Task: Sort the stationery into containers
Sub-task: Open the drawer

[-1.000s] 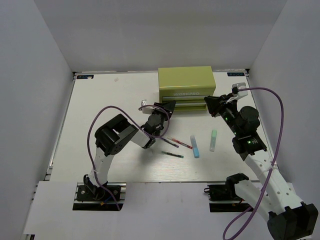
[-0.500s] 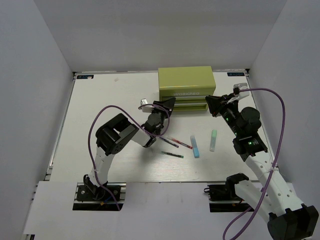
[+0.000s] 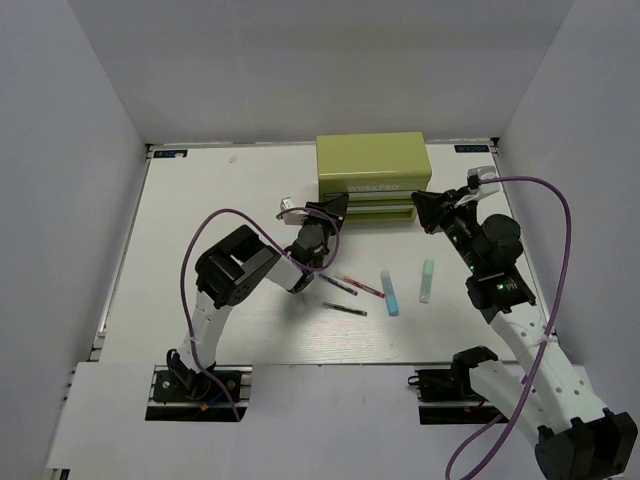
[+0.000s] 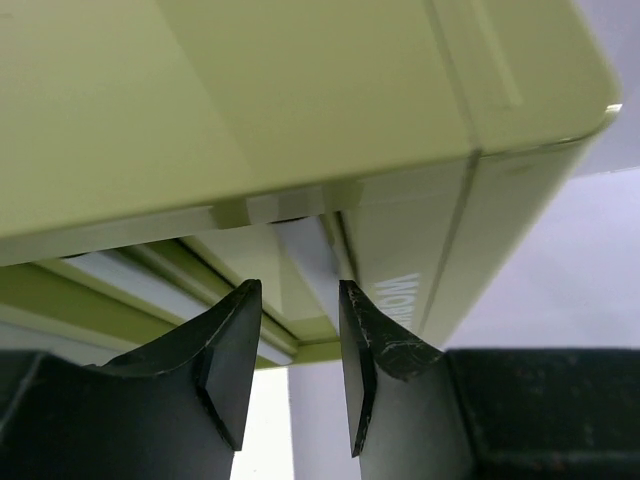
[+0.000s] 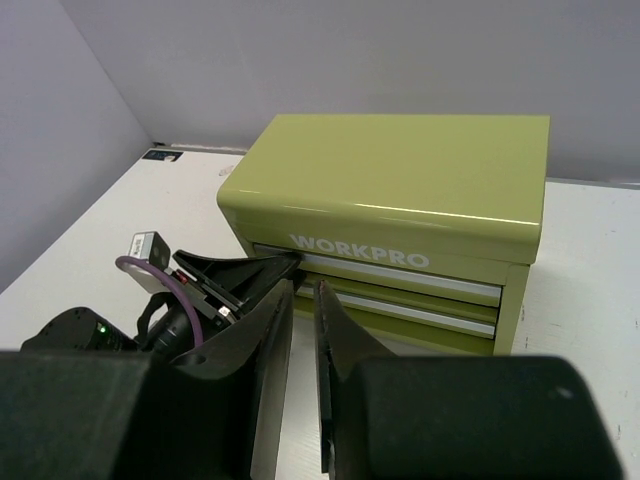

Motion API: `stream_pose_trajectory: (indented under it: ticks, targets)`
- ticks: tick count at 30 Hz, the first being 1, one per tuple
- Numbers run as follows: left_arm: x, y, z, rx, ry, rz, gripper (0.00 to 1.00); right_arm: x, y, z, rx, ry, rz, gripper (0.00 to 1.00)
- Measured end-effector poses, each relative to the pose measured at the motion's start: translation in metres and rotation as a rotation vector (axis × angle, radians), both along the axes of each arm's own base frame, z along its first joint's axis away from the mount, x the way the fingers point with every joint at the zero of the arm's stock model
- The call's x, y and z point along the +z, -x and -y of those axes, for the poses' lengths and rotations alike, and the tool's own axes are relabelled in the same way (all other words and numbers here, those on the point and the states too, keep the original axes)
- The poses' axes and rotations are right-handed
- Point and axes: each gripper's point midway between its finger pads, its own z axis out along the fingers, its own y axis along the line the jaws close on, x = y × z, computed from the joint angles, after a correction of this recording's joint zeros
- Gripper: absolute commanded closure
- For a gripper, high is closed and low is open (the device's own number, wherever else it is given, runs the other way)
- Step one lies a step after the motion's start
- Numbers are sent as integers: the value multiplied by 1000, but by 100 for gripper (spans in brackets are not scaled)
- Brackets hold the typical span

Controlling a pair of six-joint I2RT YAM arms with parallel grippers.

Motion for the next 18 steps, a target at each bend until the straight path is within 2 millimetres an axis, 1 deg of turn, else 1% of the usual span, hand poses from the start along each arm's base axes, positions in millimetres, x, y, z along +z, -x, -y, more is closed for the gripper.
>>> stream_pose_trajectory:
  ticks: [4, 10, 13, 18]
  targets:
    - [-9, -2, -2, 6, -10, -14, 56, 1, 1, 0, 0, -1, 4, 80]
    - [-7, -3, 0, 3, -8, -11, 56, 4, 2, 1, -1, -4, 12, 81]
    - [-8, -4, 1, -2, -2, -6, 59, 4, 2, 1, -1, -4, 12, 81]
    - [-6, -3, 2, -6, 7, 5, 59, 4, 2, 1, -1, -4, 12, 81]
